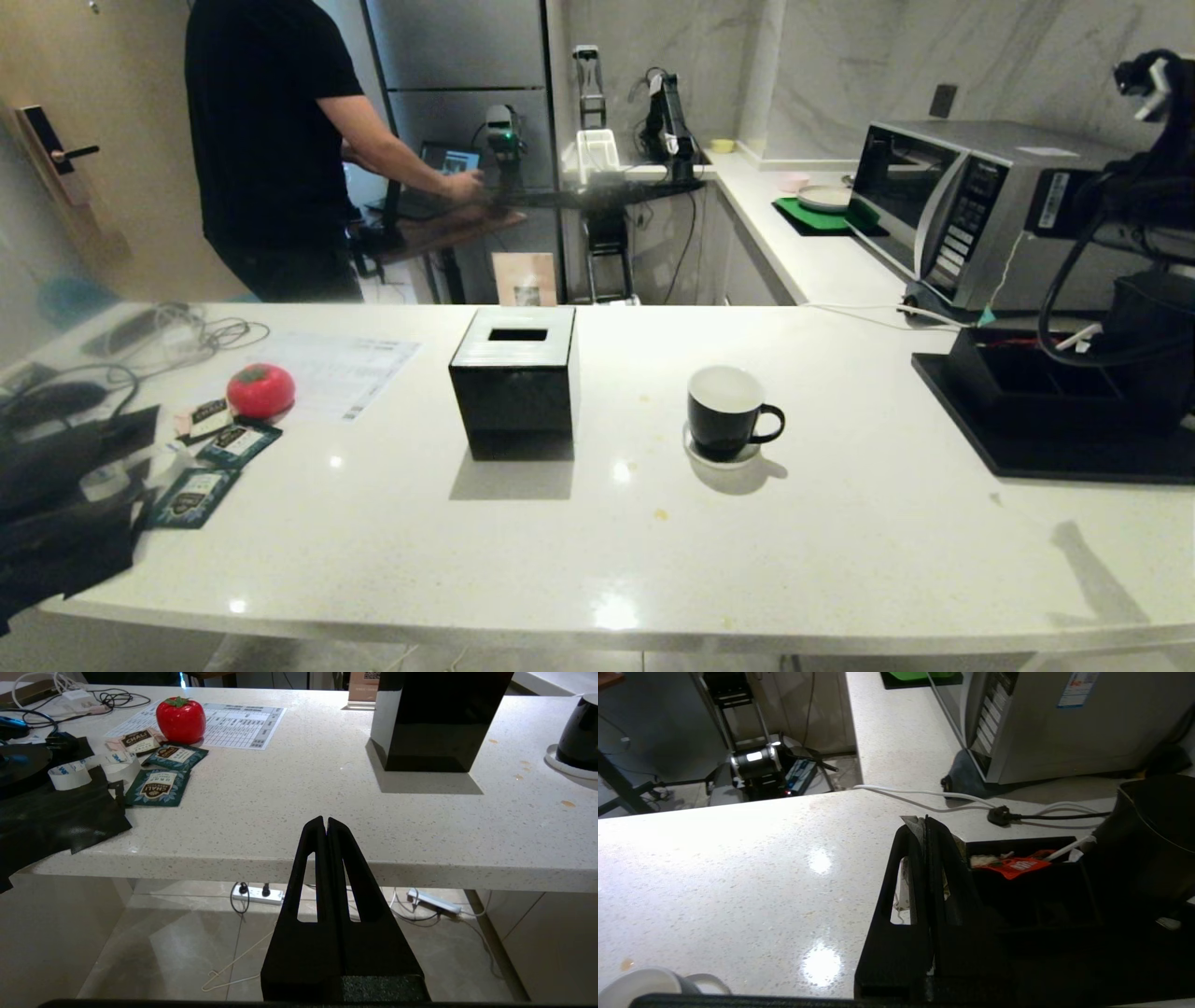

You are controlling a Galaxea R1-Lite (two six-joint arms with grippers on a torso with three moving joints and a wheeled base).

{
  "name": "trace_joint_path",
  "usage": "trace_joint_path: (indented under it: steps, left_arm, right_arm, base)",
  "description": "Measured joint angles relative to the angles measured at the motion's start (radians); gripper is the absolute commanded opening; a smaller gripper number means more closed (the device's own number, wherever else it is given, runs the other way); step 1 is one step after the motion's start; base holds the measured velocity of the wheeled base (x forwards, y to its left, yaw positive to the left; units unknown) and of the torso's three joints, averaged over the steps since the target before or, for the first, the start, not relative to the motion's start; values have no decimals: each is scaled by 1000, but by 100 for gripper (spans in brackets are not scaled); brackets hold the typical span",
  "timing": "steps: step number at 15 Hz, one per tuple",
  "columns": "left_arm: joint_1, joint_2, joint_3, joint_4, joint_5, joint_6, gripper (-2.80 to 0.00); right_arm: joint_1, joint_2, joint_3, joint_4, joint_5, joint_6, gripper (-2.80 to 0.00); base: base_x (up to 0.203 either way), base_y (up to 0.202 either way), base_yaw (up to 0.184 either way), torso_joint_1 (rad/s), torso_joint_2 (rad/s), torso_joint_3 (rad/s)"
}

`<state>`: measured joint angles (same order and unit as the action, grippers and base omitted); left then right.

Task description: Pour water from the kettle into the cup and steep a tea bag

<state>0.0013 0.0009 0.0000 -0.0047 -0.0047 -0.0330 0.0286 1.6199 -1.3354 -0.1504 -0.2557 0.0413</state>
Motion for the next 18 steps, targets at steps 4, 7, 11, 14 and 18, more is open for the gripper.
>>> trace_joint_path:
  steps: [4,7,11,14,18]
  left_arm:
    - [0,0,0,0,0,0,-280]
    - [0,0,0,0,0,0,-280]
    - [0,0,0,0,0,0,-280]
    - [0,0,0,0,0,0,-280]
    - [0,0,0,0,0,0,-280]
  right_arm:
    - [19,-20,5,0,1,0,-280]
    - [43,-47,32,0,2,3,-280]
    - [73,-78,58,0,2,2,-280]
    - [94,-91,62,0,1,1,-280]
    - [144,-106,86,0,0,-2,-280]
  base:
    - [0,0,0,0,0,0]
    - [0,0,0,0,0,0]
    - [0,0,0,0,0,0]
    - [0,0,0,0,0,0]
    - [0,0,0,0,0,0]
